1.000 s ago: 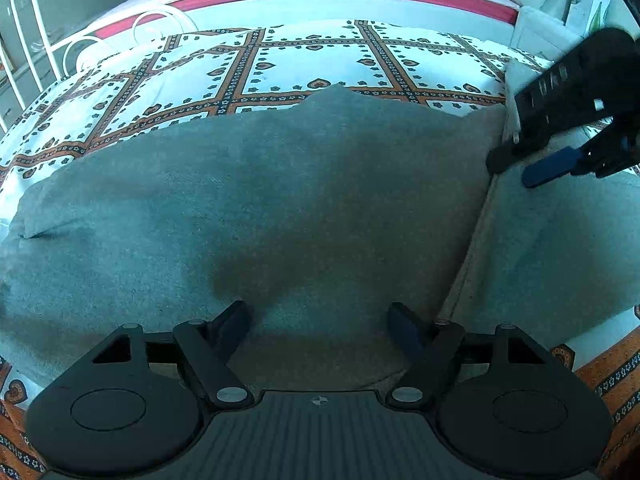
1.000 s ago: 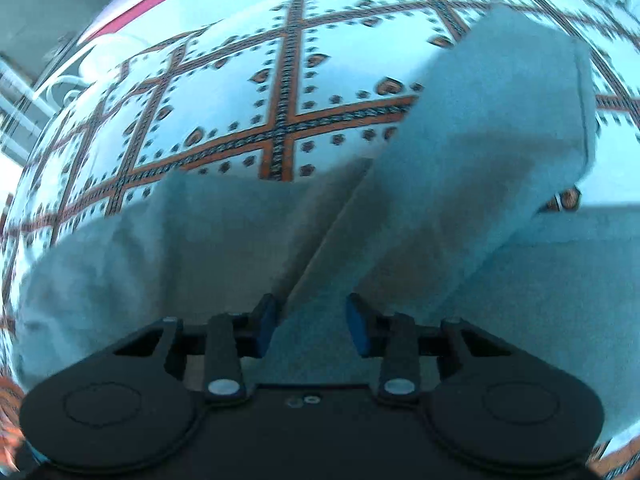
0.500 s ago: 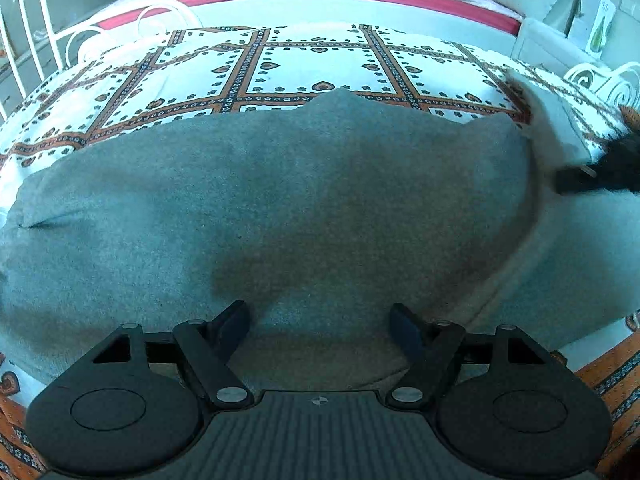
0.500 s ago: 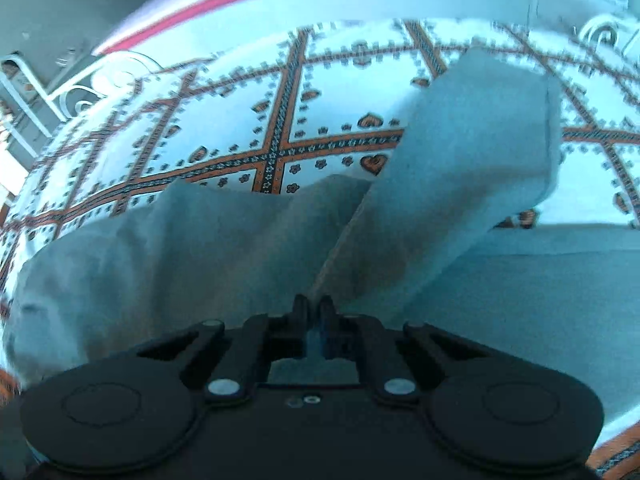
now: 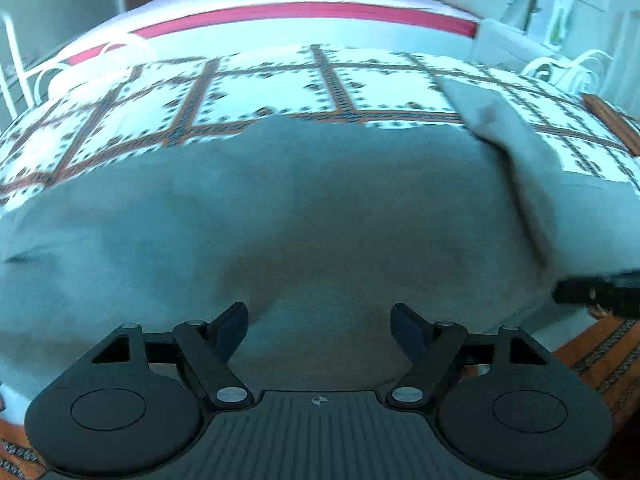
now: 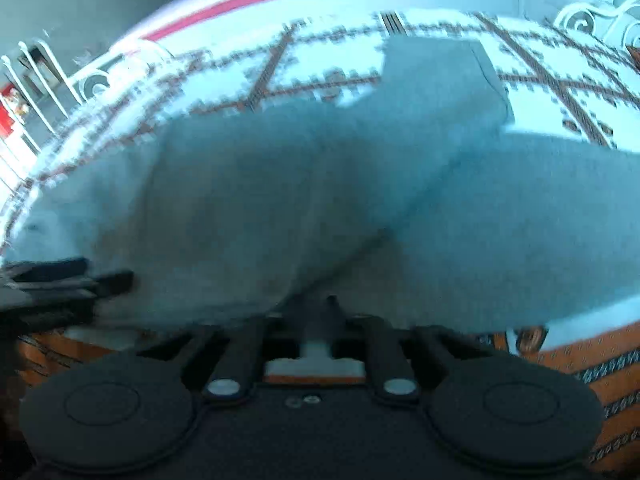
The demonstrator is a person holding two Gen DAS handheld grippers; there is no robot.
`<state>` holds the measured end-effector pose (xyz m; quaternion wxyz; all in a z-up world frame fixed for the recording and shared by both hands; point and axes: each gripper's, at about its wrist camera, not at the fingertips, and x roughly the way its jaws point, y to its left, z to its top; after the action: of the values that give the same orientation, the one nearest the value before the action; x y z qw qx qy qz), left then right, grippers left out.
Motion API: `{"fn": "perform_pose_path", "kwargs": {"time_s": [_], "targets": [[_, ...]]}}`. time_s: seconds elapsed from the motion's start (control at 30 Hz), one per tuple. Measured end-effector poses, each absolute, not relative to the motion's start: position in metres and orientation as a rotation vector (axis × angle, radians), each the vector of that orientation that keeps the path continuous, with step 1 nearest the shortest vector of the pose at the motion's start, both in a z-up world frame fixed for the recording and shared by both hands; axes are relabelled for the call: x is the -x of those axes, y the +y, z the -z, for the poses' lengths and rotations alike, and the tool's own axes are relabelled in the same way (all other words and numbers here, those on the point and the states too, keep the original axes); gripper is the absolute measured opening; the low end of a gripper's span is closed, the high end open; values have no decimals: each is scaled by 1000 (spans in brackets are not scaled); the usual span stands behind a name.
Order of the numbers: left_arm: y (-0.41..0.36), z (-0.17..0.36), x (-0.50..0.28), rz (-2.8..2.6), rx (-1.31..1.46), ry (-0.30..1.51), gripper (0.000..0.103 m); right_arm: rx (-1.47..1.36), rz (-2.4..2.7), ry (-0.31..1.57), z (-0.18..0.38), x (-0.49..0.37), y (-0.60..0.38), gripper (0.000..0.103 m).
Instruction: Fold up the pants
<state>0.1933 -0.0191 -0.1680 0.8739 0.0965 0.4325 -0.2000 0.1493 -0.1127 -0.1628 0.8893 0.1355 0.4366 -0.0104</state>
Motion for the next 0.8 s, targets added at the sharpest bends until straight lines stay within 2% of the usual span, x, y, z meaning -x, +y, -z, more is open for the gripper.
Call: {"fn": "perform_pose_path", "kwargs": {"time_s": [0.07, 0.13, 0.27, 0.37, 0.43, 0.5, 0.57, 0.6, 0.63, 0.67, 0.7, 0.73, 0.8], "targets": [[-34, 170, -193, 440, -209, 910, 78, -265, 16, 875, 150, -154, -117, 8], [-48, 175, -195, 454, -232, 937, 78, -247, 16, 877, 143, -163, -122, 16], [-65, 180, -196, 440, -275, 958, 82, -206, 55, 870, 133, -187, -127, 20], [-67, 181, -197, 442, -281, 959, 83, -191, 83, 898, 134, -215, -129, 34], [-67, 181, -197, 449, -281, 959, 85, -168, 118, 894, 133, -232, -128, 55], [-63, 181, -198, 458, -268, 963, 86, -92, 153, 880, 132, -246, -123, 62], [-63, 182, -199, 466, -262, 964, 86, -20, 198, 914, 139, -265, -120, 59], [-63, 183, -200, 468, -261, 964, 87, 0, 213, 950, 145, -273, -120, 51], [-63, 183, -200, 471, -260, 964, 88, 14, 231, 976, 150, -278, -122, 38], [-62, 183, -200, 474, -257, 965, 88, 23, 255, 986, 154, -282, -125, 32], [-62, 183, -200, 477, -257, 965, 89, 8, 273, 983, 156, -282, -131, 22], [-62, 183, -200, 480, -257, 966, 89, -17, 278, 979, 157, -281, -137, 2], [-61, 183, -201, 484, -254, 967, 89, -58, 282, 970, 156, -275, -150, 0]]}}
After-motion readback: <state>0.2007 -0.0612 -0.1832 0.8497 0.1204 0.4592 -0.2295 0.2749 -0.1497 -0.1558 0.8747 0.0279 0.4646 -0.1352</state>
